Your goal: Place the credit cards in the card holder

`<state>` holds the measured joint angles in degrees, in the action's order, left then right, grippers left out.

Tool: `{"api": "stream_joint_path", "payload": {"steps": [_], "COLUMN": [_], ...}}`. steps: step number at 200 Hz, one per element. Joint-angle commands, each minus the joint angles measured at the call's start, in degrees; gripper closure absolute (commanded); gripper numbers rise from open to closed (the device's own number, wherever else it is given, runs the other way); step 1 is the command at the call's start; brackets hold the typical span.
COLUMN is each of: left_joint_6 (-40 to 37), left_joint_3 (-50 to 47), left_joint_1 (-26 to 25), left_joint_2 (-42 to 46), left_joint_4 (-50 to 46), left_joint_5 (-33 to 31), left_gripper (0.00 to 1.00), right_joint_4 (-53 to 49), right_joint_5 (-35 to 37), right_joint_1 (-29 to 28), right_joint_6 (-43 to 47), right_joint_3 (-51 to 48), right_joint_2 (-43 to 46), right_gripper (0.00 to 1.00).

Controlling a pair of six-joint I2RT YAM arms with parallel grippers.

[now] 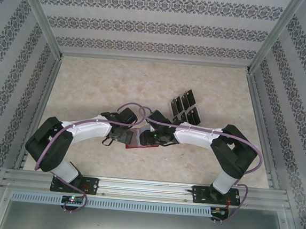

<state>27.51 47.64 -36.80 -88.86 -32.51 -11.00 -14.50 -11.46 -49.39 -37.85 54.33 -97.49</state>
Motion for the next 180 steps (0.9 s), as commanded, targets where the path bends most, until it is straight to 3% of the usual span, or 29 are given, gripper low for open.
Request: {"api": "stream_joint_path", "payload": {"steps": [1,96,180], "left_joint_6": [1.3,1.6,2.0], "left_joint_3": [-0.7,-1.1,-3.1], "left_joint_1": [-0.8,-0.5,3.7], "left_joint_2": [1.3,5.0,11.1], "left_joint_4": [-0.1,-2.6,-4.9], "left_joint_5": [-0.4,-2.8,-3.1], "left_gripper": [0.01,0.01,0.0], "right_joint_4": [-0.9,-1.8,-1.4], "right_joint_5": [1.0,0.9,-0.7], "right_joint_1": [-0.5,-0.8,-2.8], "right_joint_6": [-0.7,-0.2,-0.6], "right_joint_3": [-0.4,1.6,5.5], "right_joint_2": [2.7,3.2,1.0], "right_gripper": [0.48,0.46,0.4]}}
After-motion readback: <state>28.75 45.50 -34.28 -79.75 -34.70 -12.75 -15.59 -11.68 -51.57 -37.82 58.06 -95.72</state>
